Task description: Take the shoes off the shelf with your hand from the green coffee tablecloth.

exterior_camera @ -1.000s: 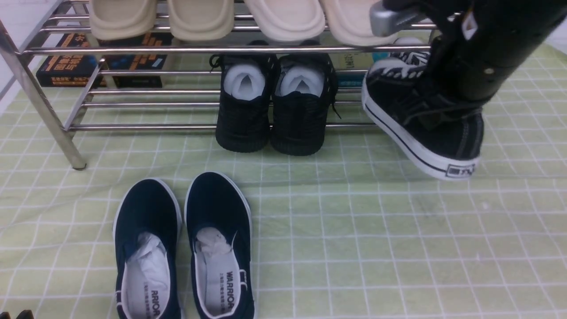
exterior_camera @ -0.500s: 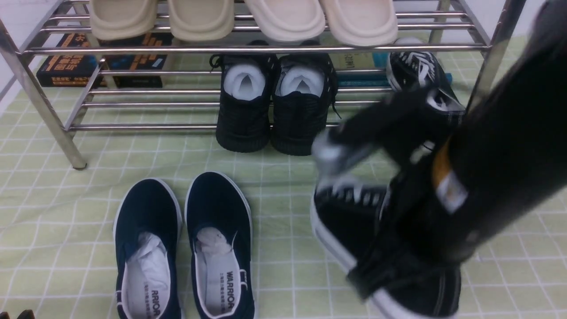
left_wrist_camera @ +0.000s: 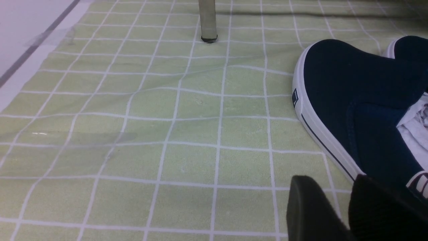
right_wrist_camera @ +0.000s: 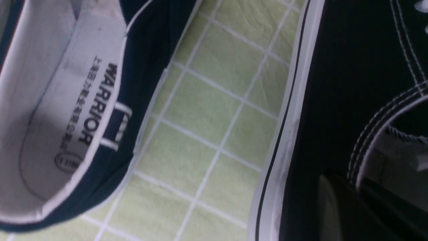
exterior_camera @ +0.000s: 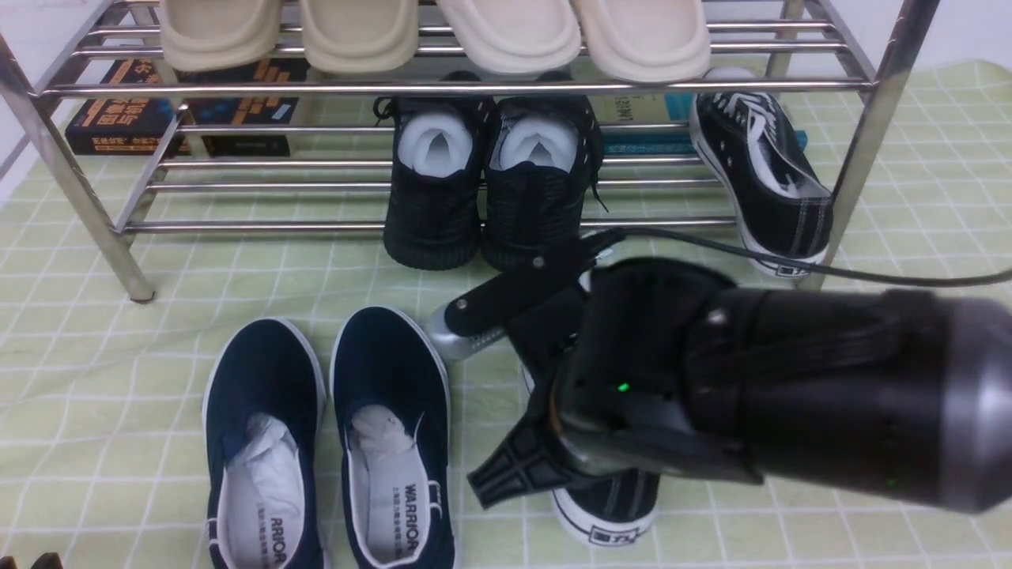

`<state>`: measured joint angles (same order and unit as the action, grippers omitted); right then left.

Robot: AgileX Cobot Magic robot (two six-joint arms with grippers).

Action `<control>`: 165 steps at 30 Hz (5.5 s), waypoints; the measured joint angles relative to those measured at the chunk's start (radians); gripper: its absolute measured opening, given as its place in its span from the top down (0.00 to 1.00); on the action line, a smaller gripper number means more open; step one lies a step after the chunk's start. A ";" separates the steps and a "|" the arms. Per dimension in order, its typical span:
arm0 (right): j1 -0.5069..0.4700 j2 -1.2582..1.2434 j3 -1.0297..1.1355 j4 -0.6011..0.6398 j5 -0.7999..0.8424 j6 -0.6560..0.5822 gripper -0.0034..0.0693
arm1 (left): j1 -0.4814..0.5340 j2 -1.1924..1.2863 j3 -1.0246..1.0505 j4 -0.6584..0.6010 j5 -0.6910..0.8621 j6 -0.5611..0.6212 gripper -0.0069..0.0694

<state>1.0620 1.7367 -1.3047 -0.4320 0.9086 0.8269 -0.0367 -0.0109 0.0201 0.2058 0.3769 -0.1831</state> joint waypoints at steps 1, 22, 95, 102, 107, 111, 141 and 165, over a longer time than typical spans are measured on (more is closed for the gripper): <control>0.000 0.002 0.000 -0.010 -0.010 0.010 0.94 | 0.000 0.000 0.000 0.000 0.000 0.000 0.61; 0.005 0.086 -0.014 0.036 -0.110 0.137 0.59 | 0.000 0.000 0.000 0.000 0.000 0.000 0.60; -0.629 0.154 -0.237 0.014 -0.102 -0.555 0.95 | 0.000 -0.001 0.000 0.000 0.000 0.000 0.60; -0.518 -0.039 -0.236 0.126 0.245 -0.556 0.95 | 0.000 -0.001 0.000 0.000 0.000 0.000 0.60; -0.444 -0.139 -0.223 0.216 0.346 -0.554 0.95 | 0.000 -0.001 0.000 0.000 0.000 0.000 0.60; -0.390 -0.183 -0.158 0.278 0.342 -0.519 0.95 | 0.000 -0.001 0.000 0.000 0.000 0.000 0.60; -0.297 0.021 0.160 0.134 -0.106 -0.149 0.92 | 0.000 -0.001 0.000 0.000 0.000 0.000 0.60; -0.293 -0.439 -0.063 0.242 0.315 -0.496 0.68 | 0.000 -0.001 0.000 0.000 0.000 0.000 0.60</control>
<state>0.7686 1.2975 -1.3679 -0.1905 1.2231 0.3310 -0.0367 -0.0120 0.0201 0.2058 0.3769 -0.1831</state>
